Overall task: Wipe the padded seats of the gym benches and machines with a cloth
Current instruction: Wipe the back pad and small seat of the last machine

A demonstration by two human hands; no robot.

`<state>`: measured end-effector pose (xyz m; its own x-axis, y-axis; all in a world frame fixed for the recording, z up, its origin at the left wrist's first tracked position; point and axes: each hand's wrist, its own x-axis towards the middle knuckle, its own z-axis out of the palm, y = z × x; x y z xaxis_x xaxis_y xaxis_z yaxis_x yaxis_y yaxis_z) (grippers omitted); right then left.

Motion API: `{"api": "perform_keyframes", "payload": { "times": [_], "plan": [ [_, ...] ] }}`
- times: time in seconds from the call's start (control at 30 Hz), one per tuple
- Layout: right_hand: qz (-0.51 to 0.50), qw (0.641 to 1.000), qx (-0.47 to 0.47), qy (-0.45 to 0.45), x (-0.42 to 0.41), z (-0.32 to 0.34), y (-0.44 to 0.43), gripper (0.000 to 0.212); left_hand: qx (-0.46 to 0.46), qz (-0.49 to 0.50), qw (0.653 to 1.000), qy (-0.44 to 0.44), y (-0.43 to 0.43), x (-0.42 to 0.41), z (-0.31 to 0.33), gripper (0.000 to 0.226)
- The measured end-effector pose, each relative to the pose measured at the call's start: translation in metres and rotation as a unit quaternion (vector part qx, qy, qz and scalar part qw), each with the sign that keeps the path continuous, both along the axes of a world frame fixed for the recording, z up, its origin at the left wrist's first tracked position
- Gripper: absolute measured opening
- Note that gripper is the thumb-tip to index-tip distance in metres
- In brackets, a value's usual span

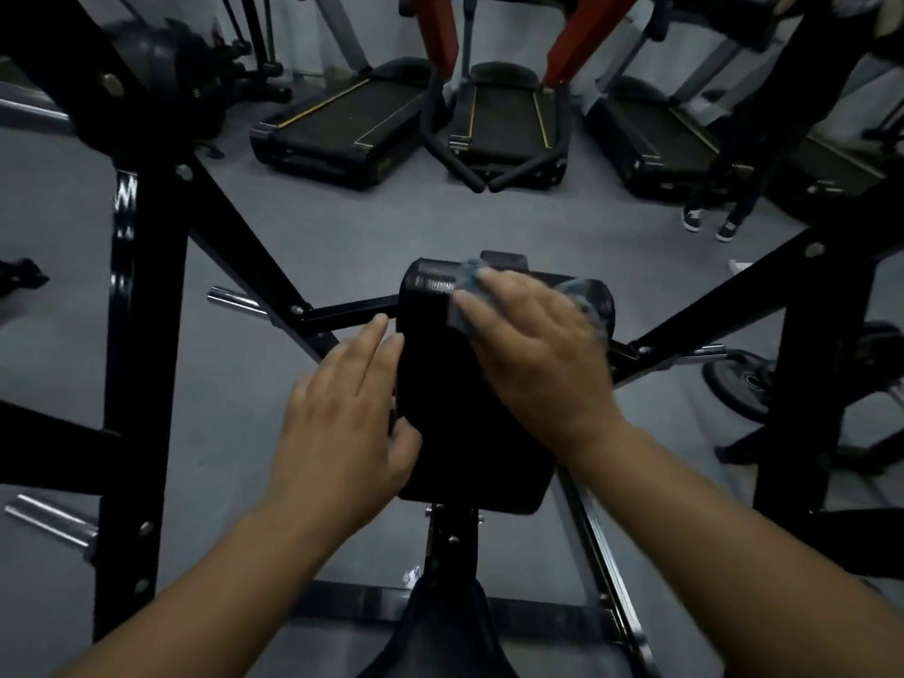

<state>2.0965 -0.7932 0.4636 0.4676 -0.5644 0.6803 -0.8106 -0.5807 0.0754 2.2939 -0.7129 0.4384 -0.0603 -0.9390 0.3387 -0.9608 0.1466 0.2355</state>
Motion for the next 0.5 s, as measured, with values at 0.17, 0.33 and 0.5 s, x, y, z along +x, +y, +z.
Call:
{"api": "perform_keyframes", "payload": {
  "times": [0.17,0.33,0.5],
  "plan": [
    [-0.194,0.967,0.151,-0.068,0.037,0.044,-0.034,0.035,-0.035,-0.028,0.999,0.030,-0.019,-0.001,0.006,0.074],
    [-0.015,0.995,0.092,-0.030,0.064,0.020,-0.013,0.029,-0.050,-0.035,0.995,0.076,-0.025,0.000,0.003,0.074],
    [-0.125,0.989,0.004,-0.073,-0.022,-0.009,0.000,0.043,-0.041,-0.043,0.996,0.062,-0.023,0.002,-0.003,0.079]
  ]
}}
